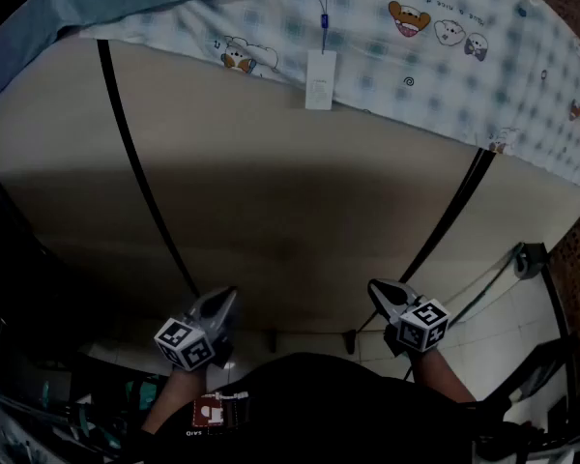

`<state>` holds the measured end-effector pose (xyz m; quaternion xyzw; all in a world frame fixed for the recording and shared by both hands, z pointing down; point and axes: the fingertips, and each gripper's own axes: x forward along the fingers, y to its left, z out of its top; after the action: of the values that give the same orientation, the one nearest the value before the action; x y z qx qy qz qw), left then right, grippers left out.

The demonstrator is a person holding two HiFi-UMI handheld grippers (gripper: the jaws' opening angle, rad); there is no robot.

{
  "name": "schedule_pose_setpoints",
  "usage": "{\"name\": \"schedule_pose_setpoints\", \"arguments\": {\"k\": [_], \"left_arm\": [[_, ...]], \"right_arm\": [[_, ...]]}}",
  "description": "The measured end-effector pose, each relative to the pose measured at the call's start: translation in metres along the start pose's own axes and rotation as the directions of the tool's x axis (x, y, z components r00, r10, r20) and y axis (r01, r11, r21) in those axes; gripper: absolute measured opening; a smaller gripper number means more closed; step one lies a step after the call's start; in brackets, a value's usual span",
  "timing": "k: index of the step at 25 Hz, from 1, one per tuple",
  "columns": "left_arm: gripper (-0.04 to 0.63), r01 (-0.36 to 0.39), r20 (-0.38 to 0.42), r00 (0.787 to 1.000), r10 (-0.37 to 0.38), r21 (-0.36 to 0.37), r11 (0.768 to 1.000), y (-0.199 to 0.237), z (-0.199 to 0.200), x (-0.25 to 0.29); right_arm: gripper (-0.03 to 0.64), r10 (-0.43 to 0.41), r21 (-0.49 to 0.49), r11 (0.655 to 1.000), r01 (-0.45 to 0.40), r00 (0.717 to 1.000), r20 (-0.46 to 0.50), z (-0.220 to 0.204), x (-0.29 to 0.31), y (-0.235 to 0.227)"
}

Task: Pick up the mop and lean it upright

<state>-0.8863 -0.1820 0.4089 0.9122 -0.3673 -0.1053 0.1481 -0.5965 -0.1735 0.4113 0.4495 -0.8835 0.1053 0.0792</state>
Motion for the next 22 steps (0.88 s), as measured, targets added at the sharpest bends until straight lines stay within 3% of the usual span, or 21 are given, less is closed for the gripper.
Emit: {"name": "schedule_pose_setpoints", "arguments": {"k": [9,22], "left_arm": [[-0.02,-0.007,-0.017,1.0,0.007,-0.013,1.0,-0.018,-0.01,0.013],[-0.02,0.04,-0.042,0.998,-0.043,-0.086,0.996,-0.117,-0.056,0.075]], "right_arm": [[0.015,0.012,0.031,0.999,-0.011,1.0,-0.007,0.0,-0.018,-0.012],[0.015,-0.004,0.065,0.998,0.006,1.0,-0.025,-0.022,-0.109,-0.087]]}}
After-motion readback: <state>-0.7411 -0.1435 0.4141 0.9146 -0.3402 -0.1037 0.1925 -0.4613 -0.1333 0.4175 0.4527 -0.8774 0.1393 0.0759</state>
